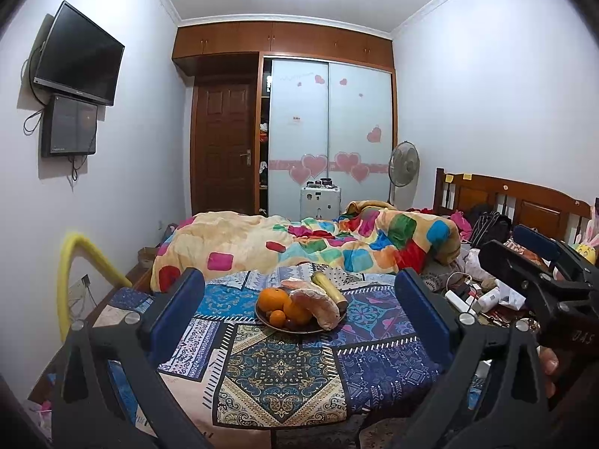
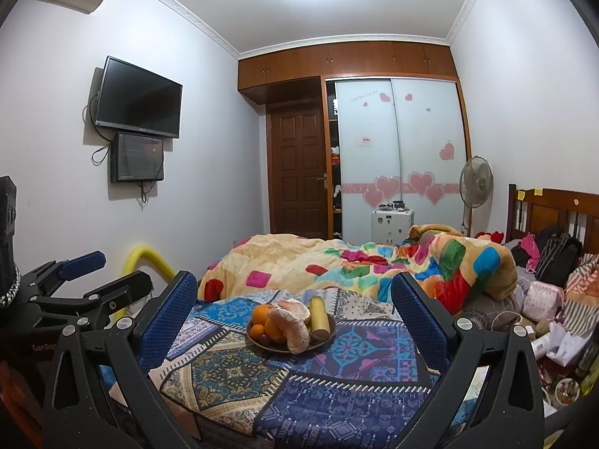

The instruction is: Organize fruits

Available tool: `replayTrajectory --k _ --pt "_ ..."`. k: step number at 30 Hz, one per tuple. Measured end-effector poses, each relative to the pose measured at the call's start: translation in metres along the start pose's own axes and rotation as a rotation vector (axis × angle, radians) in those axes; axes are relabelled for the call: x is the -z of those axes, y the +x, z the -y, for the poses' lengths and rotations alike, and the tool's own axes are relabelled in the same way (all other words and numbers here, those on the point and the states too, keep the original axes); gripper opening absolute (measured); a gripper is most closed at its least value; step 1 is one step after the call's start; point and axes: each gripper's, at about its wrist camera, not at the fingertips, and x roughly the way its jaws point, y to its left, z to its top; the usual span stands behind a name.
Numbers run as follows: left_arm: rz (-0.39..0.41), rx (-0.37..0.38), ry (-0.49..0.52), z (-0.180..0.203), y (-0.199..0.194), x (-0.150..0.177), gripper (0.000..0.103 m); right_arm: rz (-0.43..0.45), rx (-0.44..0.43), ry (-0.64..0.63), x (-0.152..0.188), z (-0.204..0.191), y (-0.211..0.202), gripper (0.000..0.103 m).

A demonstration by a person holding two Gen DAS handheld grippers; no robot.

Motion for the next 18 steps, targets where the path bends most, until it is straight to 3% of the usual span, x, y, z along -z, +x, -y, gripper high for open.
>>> replayTrajectory --k 18 --pt "-0.013 0.021 -0.005 0.0032 0.002 -0.004 0.103 0.003 0.001 0.003 0.0011 0.0011 0.0 0.103"
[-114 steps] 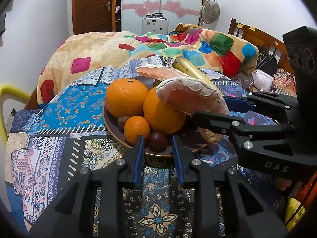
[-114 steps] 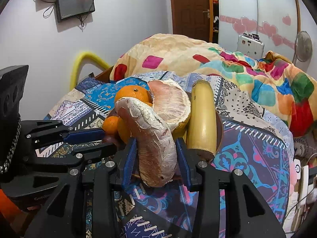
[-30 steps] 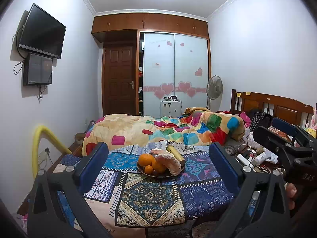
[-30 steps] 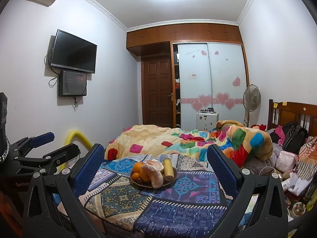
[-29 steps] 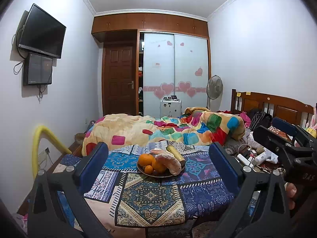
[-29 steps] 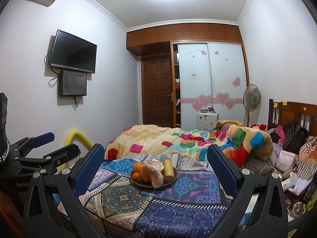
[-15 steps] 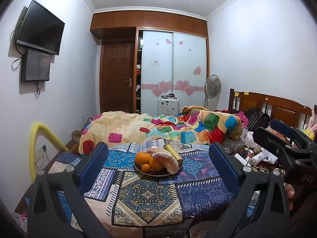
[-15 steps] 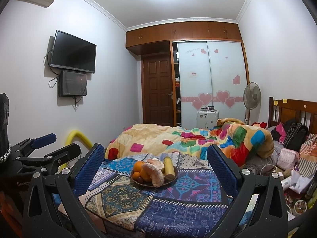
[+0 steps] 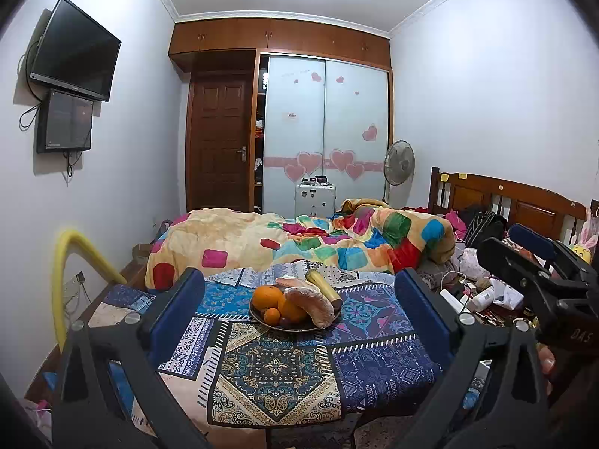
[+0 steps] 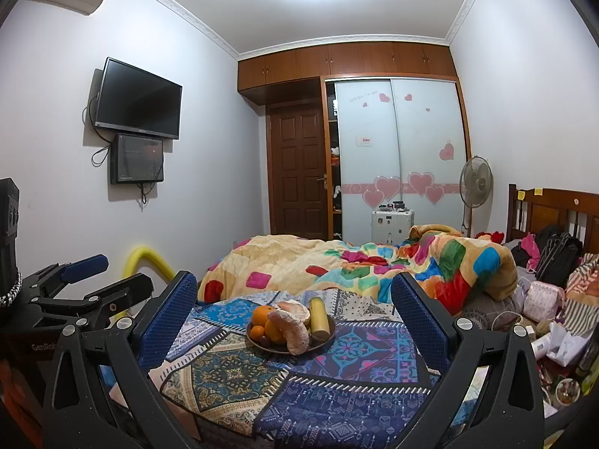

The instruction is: Organize fruits

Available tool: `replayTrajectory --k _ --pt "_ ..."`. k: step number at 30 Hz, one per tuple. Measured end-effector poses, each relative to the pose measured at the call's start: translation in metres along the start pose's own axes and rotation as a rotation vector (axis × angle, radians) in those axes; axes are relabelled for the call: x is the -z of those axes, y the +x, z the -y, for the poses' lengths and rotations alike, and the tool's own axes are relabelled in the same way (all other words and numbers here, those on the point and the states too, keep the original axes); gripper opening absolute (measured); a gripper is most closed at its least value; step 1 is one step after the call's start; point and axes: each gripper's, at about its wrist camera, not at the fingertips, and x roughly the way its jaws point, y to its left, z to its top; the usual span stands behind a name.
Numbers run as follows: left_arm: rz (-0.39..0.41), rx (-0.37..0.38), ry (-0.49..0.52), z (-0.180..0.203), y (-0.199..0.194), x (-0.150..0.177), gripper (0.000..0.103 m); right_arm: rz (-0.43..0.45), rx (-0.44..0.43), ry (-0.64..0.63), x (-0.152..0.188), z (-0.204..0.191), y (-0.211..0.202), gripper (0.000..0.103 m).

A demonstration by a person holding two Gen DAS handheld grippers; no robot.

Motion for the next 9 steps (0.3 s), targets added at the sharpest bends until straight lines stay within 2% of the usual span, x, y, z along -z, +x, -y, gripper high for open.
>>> replayTrajectory --k 9 --pt "0.001 0.005 -0.002 0.0014 0.0003 -0.0003 0.103 -0.004 -0.003 0.005 -0.0006 0.0007 0.0001 0.103"
